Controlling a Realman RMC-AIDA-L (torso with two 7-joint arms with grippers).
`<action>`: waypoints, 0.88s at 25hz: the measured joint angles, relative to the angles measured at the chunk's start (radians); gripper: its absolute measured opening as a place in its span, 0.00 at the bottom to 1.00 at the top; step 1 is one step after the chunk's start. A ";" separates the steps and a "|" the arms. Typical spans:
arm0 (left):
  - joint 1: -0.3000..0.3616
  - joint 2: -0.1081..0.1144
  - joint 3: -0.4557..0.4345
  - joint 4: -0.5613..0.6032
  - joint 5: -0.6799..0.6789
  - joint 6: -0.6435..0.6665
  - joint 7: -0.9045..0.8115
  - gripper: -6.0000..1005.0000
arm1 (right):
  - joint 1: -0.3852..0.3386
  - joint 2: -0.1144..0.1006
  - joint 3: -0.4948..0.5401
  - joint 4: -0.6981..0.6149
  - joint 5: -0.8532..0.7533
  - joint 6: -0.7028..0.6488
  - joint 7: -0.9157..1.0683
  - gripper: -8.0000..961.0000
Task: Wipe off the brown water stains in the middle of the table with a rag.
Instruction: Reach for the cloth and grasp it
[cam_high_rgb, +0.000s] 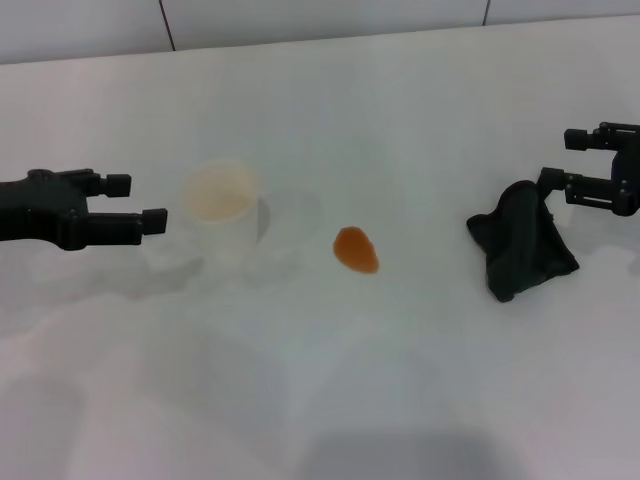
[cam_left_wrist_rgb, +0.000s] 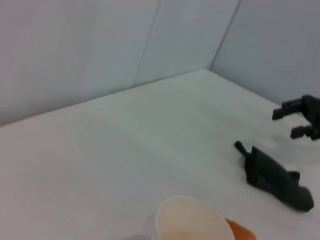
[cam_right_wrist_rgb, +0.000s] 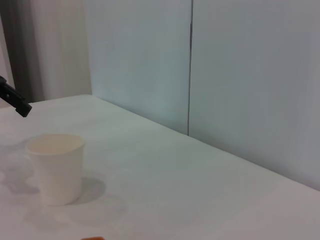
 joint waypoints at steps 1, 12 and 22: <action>0.000 -0.002 0.000 -0.005 -0.002 -0.001 0.024 0.87 | 0.000 0.000 0.000 0.000 0.000 0.001 0.000 0.64; 0.030 -0.018 -0.001 0.052 -0.219 -0.005 0.142 0.87 | -0.001 0.000 0.000 -0.006 0.015 0.004 0.000 0.64; 0.137 -0.019 -0.002 0.115 -0.301 -0.012 0.135 0.87 | -0.012 0.000 0.000 -0.005 0.028 0.005 -0.009 0.64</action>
